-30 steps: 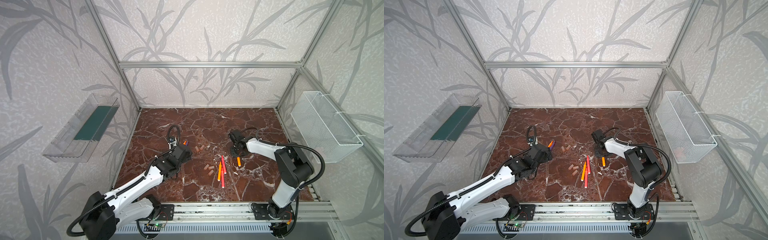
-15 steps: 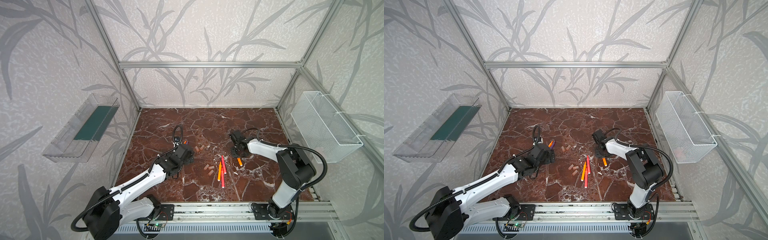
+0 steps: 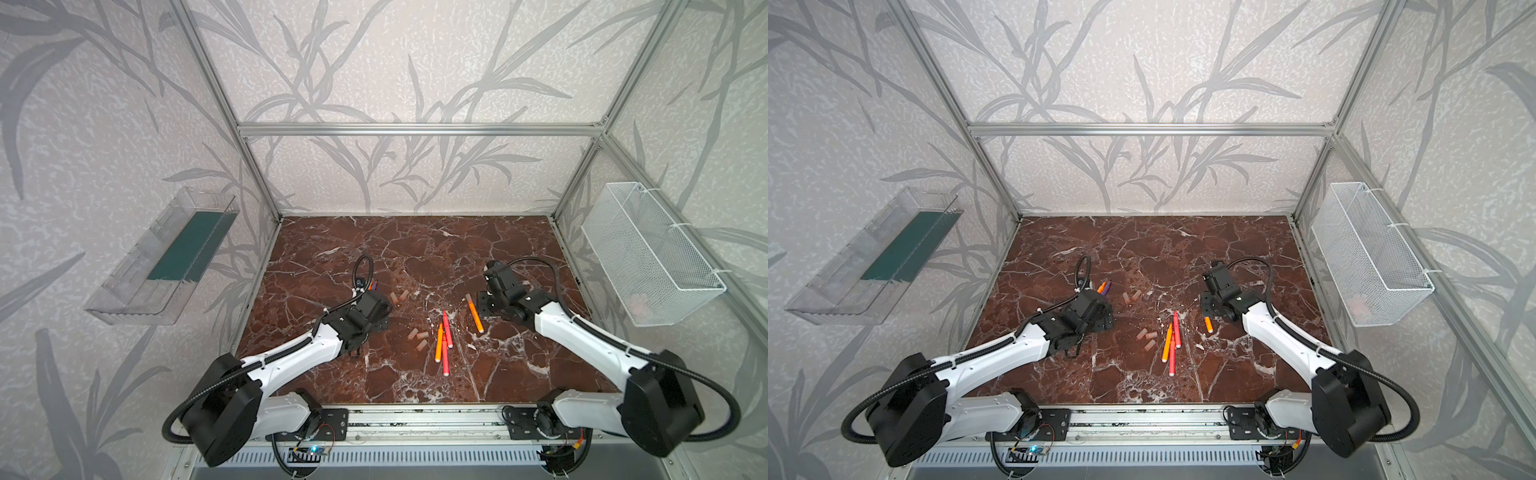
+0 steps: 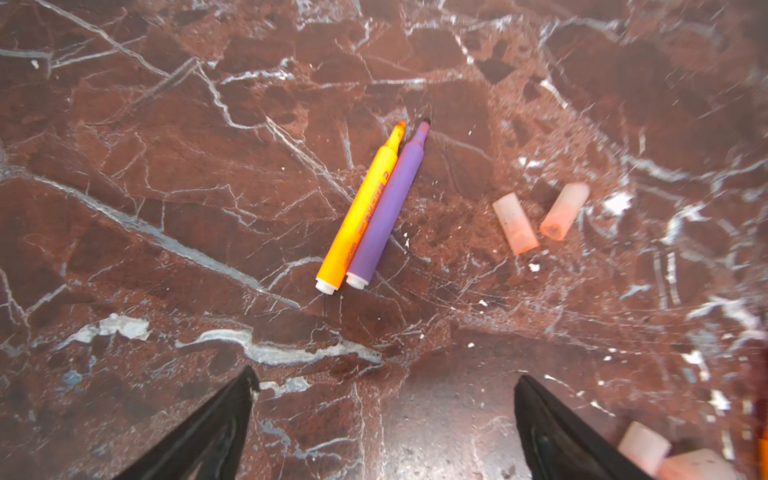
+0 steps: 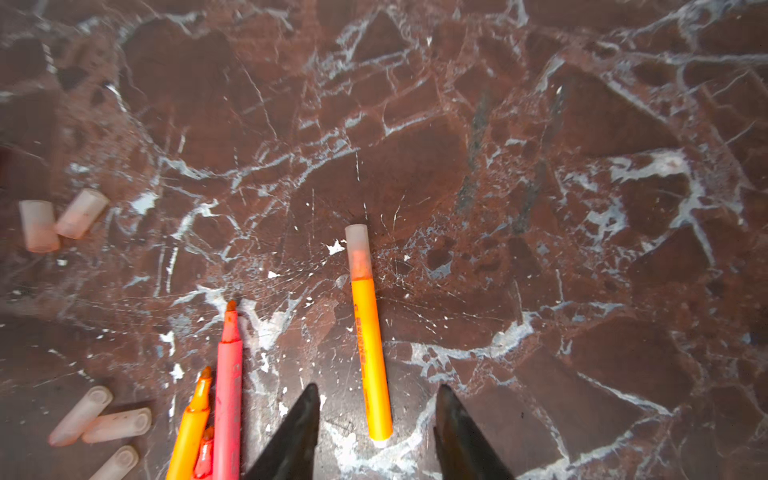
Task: Insert the pens into the pen caps
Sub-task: 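Move the left gripper over the purple marker while the right gripper moves over the markers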
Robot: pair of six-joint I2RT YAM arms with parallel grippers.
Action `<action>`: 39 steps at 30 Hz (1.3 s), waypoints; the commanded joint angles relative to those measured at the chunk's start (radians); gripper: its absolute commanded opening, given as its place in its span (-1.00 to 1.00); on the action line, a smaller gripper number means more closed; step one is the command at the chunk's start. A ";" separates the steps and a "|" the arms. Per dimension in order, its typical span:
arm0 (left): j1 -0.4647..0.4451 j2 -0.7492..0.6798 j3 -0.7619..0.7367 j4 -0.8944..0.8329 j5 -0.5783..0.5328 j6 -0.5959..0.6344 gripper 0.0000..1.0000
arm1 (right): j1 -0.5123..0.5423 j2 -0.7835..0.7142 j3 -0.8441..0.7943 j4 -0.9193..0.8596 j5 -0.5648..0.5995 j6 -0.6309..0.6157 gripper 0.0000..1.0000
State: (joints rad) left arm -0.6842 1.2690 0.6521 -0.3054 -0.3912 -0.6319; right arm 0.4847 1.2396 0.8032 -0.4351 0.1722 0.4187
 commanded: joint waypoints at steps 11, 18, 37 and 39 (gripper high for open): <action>0.049 0.304 0.190 -0.024 -0.085 0.074 0.42 | 0.000 -0.223 -0.108 0.083 -0.047 0.005 -0.01; 0.077 0.417 0.262 -0.014 -0.068 0.106 0.32 | 0.000 -0.203 -0.100 0.088 -0.057 0.002 -0.01; 0.132 0.532 0.340 -0.023 0.077 0.133 -0.18 | 0.000 -0.239 -0.109 0.079 -0.059 0.000 0.00; 0.133 0.542 0.340 -0.018 0.086 0.133 -0.18 | 0.000 -0.245 -0.111 0.078 -0.059 0.001 -0.01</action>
State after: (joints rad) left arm -0.5587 1.7870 0.9813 -0.2993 -0.3355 -0.4965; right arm 0.4847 1.0172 0.6998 -0.3626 0.1211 0.4191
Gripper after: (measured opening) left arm 0.410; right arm 0.497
